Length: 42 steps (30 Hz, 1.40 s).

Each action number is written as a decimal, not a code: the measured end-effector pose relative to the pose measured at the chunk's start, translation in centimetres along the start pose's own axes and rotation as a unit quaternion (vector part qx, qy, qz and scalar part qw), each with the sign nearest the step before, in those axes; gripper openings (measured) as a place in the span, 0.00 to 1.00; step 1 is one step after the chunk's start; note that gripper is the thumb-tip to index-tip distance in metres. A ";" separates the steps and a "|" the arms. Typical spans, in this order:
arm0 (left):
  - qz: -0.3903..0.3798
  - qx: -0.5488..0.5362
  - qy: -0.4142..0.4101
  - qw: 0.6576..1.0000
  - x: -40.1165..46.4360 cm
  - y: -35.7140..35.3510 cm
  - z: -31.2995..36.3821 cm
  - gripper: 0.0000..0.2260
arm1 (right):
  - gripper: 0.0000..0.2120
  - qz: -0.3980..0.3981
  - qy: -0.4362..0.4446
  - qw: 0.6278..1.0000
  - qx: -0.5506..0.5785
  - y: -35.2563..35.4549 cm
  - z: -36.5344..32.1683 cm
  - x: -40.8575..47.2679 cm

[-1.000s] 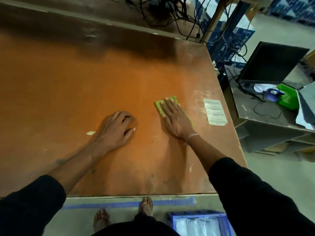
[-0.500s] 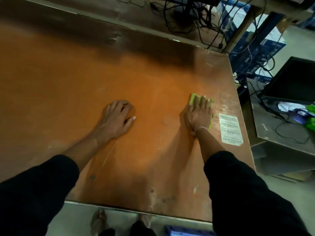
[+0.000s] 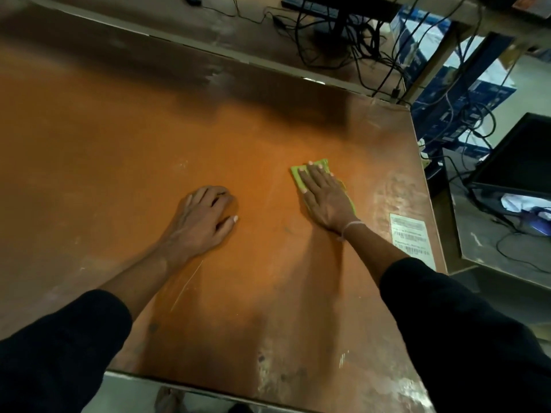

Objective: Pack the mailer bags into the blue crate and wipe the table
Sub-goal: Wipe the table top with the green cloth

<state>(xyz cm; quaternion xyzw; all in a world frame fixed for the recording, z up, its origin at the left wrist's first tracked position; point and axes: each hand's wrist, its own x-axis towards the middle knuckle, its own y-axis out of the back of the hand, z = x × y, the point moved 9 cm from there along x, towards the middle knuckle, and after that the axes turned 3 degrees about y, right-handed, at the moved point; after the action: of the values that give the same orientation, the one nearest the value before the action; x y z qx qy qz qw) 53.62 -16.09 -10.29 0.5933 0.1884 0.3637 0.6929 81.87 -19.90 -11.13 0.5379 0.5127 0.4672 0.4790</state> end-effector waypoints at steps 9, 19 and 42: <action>-0.003 0.000 0.005 1.000 0.2 -0.1 -0.2 0.26 | 0.29 0.016 -0.108 0.994 0.004 -0.1 -0.4 1.5; -0.010 -0.016 0.003 1.000 0.0 0.4 -0.1 0.26 | 0.30 0.023 -0.226 0.974 -0.004 -0.2 -3.1 -2.7; -0.072 0.015 -0.051 0.996 -4.0 2.8 -9.6 0.27 | 0.29 0.047 -0.263 0.963 -0.012 -1.0 -12.4 -12.7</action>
<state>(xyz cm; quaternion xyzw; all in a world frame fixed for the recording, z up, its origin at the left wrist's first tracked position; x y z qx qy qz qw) 43.52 -12.30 -10.42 0.6063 0.2004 0.2797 0.7170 69.00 -32.09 -10.93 0.6599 0.3370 0.3371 0.5808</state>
